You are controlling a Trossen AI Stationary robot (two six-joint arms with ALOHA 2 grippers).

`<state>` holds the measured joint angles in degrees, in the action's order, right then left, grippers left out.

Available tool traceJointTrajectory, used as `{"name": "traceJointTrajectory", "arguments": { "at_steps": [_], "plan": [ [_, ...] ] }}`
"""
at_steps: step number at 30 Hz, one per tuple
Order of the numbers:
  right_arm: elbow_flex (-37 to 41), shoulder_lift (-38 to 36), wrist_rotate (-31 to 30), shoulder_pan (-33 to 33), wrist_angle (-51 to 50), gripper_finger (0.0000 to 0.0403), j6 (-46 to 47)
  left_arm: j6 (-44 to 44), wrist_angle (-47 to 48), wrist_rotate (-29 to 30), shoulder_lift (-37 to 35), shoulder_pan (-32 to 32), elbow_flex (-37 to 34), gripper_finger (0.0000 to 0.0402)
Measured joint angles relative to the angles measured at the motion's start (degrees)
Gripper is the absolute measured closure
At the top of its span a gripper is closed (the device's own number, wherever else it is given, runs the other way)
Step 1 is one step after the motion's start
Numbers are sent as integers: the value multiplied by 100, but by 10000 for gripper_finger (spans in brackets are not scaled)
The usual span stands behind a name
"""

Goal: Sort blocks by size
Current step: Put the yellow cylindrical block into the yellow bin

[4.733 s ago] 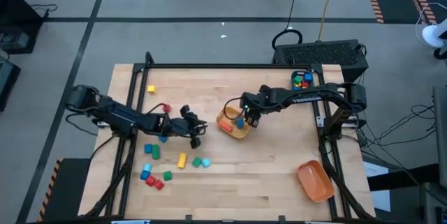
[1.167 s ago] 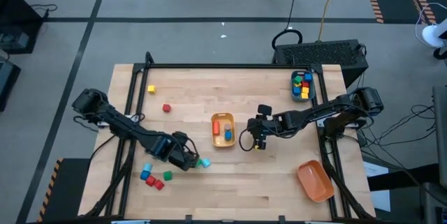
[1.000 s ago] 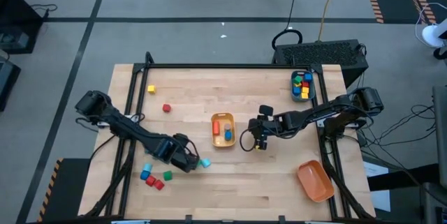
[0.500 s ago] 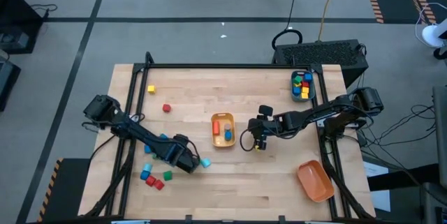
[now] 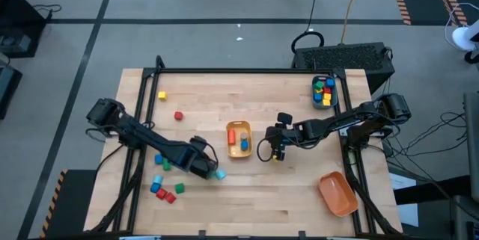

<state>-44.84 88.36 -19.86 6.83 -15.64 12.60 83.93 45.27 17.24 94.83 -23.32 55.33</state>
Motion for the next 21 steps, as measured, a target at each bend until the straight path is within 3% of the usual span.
{"name": "traceJointTrajectory", "arguments": {
  "at_steps": [5,10,15,21],
  "plan": [
    [0,-2,0,2,2,252,90,-911,-271,1322,-581,85,0,269],
    [-2,-2,1,2,14,252,180,-2775,-1635,2262,-725,304,-29,269],
    [-3,-2,36,2,11,252,327,-4251,-3767,2054,-388,739,-223,269],
    [-7,-4,49,56,-267,252,480,-4062,-4030,1665,-173,1218,-223,269]
  ]
}}
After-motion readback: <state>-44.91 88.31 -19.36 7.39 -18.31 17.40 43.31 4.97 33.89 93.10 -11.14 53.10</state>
